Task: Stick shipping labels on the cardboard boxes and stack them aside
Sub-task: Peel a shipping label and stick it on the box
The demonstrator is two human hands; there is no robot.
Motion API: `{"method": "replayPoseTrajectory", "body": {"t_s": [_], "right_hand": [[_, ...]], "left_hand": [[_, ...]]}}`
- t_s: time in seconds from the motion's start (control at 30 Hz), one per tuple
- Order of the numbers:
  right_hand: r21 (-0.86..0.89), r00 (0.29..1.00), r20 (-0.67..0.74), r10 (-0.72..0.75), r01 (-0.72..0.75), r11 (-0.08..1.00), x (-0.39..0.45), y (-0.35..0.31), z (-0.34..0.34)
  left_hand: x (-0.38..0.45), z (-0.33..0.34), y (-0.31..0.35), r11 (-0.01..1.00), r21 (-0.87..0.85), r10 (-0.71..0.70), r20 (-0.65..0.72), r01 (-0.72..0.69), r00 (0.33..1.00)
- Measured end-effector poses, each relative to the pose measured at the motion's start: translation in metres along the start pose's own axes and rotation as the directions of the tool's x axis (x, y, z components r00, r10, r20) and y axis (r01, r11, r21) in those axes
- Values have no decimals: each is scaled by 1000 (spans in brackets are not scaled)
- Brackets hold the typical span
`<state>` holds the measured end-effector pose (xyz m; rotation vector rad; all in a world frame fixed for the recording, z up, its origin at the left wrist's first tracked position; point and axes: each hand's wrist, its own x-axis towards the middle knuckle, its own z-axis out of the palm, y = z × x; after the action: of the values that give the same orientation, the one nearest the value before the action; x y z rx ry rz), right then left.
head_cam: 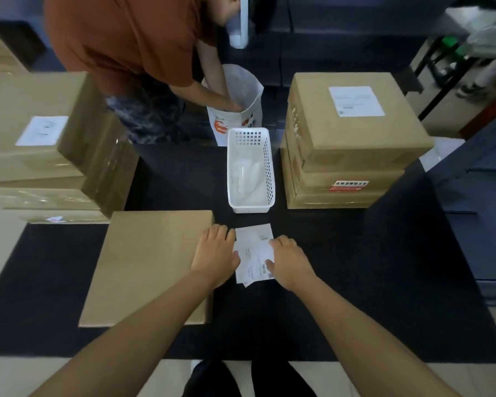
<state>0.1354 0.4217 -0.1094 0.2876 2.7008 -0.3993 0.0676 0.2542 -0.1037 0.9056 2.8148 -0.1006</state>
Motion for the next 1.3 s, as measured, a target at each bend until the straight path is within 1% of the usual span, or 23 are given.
{"method": "replayPoseTrajectory", "body": {"t_s": [0.1,0.17,0.27,0.37,0.5,0.63,0.7,0.73,0.83,0.9,0.97,1.07,1.17,1.3], "right_hand": [[-45,998,44,-48,50,998,9,1,20],[-72,997,39,-67,69,995,15,-1,30],[-85,999,27,-41,43,995,24,0,44],[-36,999,43,-10,11,999,32,5,52],[-2,1000,15,-19,19,1000,33,10,53],[35,1000,-9,-10,10,999,30,9,52],[95,1000,-18,-6,7,995,29,9,52],[154,1000,-18,7,-5,988,27,10,51],[385,999,-3,47,-43,922,23,11,41],[518,998,1,60,-52,854,23,12,29],[622,998,-21,61,-34,782,23,10,12],[695,995,-99,13,60,716,26,7,-14],[720,989,-149,-20,122,683,30,0,-38],[829,982,-185,45,131,544,37,-11,-67]], "left_hand": [[8,9,8,1000,-3,-8,36,8,999],[12,19,15,1000,-12,-4,66,5,998],[17,34,22,998,-61,-9,106,15,994],[17,45,25,990,-136,-32,124,49,992],[16,50,24,980,-193,-26,126,50,992],[20,44,24,964,-257,-49,87,70,995],[22,42,24,961,-271,-46,61,61,997],[23,41,24,960,-275,-51,44,61,998],[27,33,24,952,-296,-79,29,84,996],[30,25,22,937,-331,-96,49,107,994],[34,14,21,925,-354,-134,39,140,990],[42,-9,14,925,-334,-198,-16,182,980],[45,-34,3,947,-278,-194,-102,159,976],[35,-63,-12,933,-291,-266,-163,211,950]]}}
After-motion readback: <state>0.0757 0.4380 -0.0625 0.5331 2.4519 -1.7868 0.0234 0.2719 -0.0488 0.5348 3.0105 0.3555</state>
